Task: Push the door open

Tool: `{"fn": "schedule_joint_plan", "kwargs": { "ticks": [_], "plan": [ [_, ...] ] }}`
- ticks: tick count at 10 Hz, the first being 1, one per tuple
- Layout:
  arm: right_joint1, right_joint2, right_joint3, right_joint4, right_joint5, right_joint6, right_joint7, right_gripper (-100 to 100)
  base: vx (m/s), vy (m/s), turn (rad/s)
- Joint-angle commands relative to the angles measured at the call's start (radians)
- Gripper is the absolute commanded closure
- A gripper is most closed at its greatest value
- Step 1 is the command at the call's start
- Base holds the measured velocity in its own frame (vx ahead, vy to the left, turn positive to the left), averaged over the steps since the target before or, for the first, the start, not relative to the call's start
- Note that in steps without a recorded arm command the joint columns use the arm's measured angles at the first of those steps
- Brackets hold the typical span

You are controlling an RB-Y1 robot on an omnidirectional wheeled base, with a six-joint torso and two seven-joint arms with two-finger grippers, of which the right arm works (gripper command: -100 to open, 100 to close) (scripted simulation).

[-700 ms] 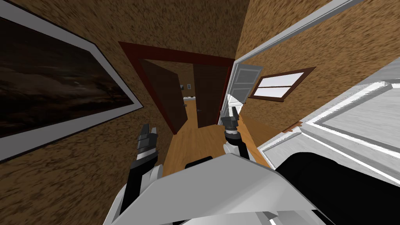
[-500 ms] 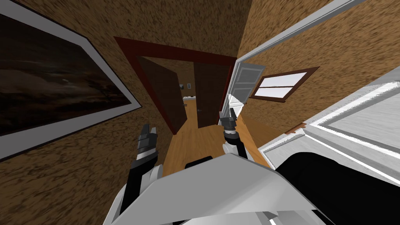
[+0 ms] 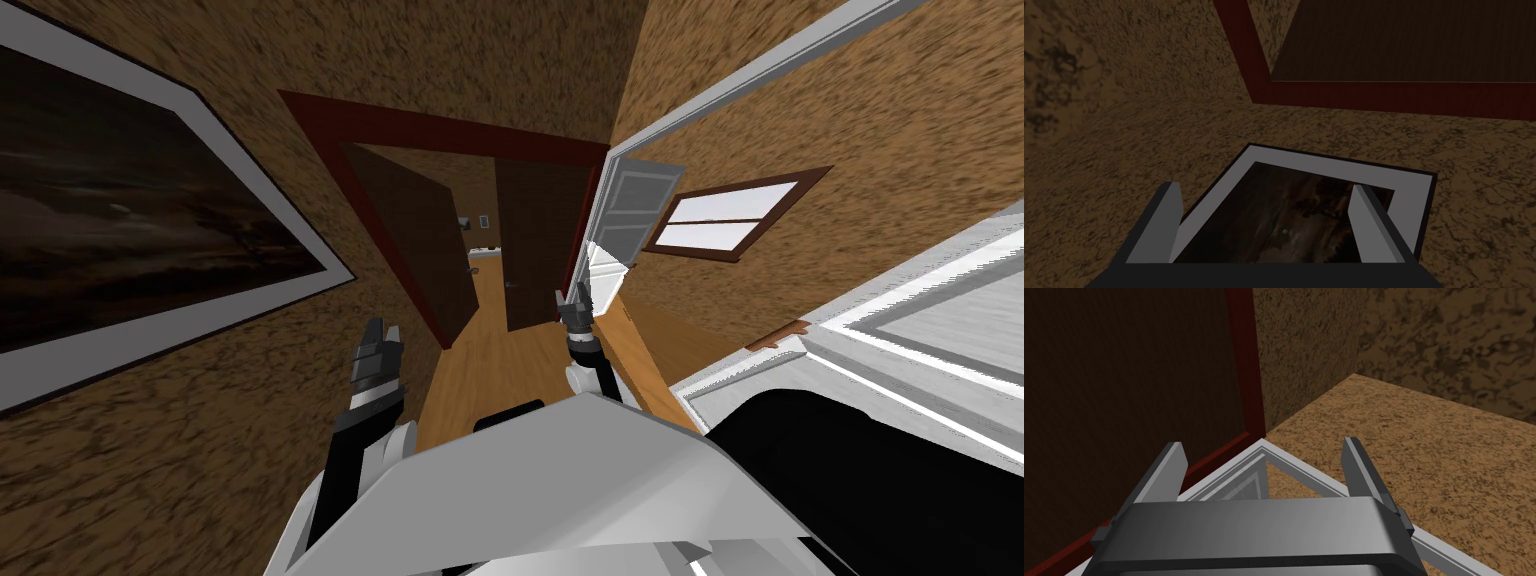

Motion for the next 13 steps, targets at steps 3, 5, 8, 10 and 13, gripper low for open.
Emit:
{"fn": "schedule_joint_plan", "kwargs": {
  "ticks": [3, 5, 8, 10, 13],
  "plan": [
    [-0.039, -0.008, -0.01, 0.092, 0.0, -0.011, 0.004, -100, 0.093, -0.007, 0.003],
    [-0.062, -0.012, -0.015, 0.149, 0.002, -0.019, 0.008, -100, 0.098, -0.006, 0.003],
    [-0.088, -0.015, -0.02, 0.215, 0.003, -0.028, 0.012, -100, 0.09, 0.0, 0.003],
    [-0.115, -0.018, -0.025, 0.275, 0.005, -0.037, 0.017, -100, 0.07, -0.013, 0.003],
    [-0.144, -0.02, -0.031, 0.353, 0.007, -0.047, 0.021, -100, 0.082, -0.005, 0.004]
  ]
}}
